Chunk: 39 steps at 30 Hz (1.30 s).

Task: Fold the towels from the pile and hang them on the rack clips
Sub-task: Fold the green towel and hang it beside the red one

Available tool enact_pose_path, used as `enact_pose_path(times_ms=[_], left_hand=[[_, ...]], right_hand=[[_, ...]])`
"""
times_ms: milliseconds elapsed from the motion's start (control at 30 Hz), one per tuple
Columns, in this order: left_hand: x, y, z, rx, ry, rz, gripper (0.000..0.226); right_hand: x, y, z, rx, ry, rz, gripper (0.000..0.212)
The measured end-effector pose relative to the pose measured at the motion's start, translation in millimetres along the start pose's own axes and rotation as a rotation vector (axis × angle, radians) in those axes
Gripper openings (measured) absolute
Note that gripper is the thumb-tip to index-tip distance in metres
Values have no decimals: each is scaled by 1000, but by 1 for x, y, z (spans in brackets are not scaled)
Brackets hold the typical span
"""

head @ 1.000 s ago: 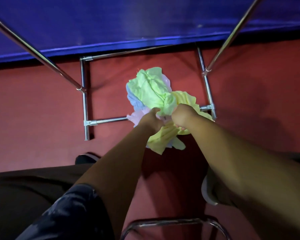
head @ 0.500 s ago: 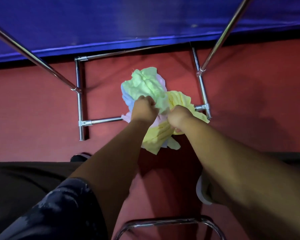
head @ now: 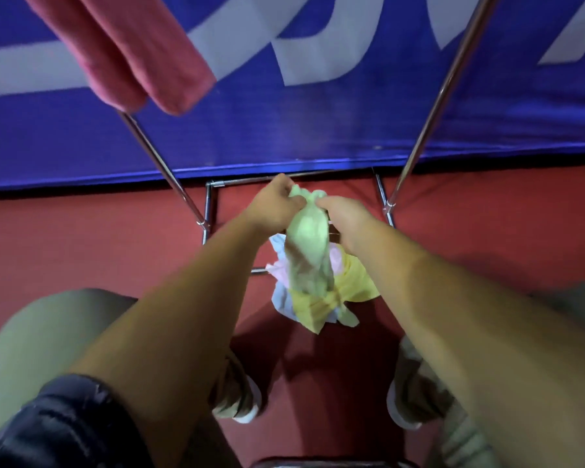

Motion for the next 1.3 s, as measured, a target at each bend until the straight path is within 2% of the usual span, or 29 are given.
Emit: enact_pose_path(times_ms=[67,167,267,367,467,567,667,733,767,833,900,1033,1200,1300], left_hand=[[24,20,21,-11,33,62,11],[60,48,58,30,41,93,11],[89,70,92,18,24,267,13],[94,77,128,-100,50,472,12],[71,70,143,-157,157,544,30],[59,66,141,-137,185,475,43],[60,61,139,77,32,269,57],[62,59,143,271,-122,98,41],[66,58,144,284,-209,48,28],[73,52,149,145,-318,30,9],[75,48,149,48,-300,64,10],[73,52,138,84,-253,55,17],[78,53,138,81,-200,39,7],[81,52,140,107,-170,41,9]], right_hand=[[-26,-1,21,6,88,9,8],[-60,1,58,24,246,15,23],[-88,1,103,-10,339,-118,7],[-90,4,136,-41,369,-263,11],[-70,7,157,-105,344,-356,8],[-59,7,166,-97,324,-402,7],[-59,7,170,-94,388,-348,6],[-58,10,169,-86,379,-339,7],[-56,11,169,-91,359,-345,9],[-55,13,166,-103,328,-343,12],[-57,13,165,-101,357,-281,13],[-57,9,160,-83,395,-159,16],[-62,11,153,-36,409,-67,17],[-64,8,154,-31,408,-18,18]])
Point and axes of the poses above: each hand's wrist, its own z-axis away from the middle knuckle, its own y-axis out of the back of the hand, x = y × z, the point moved 1 cm from there along -z, towards the middle knuckle, and after that the axes turned 4 degrees about y, right-handed, at the moved point
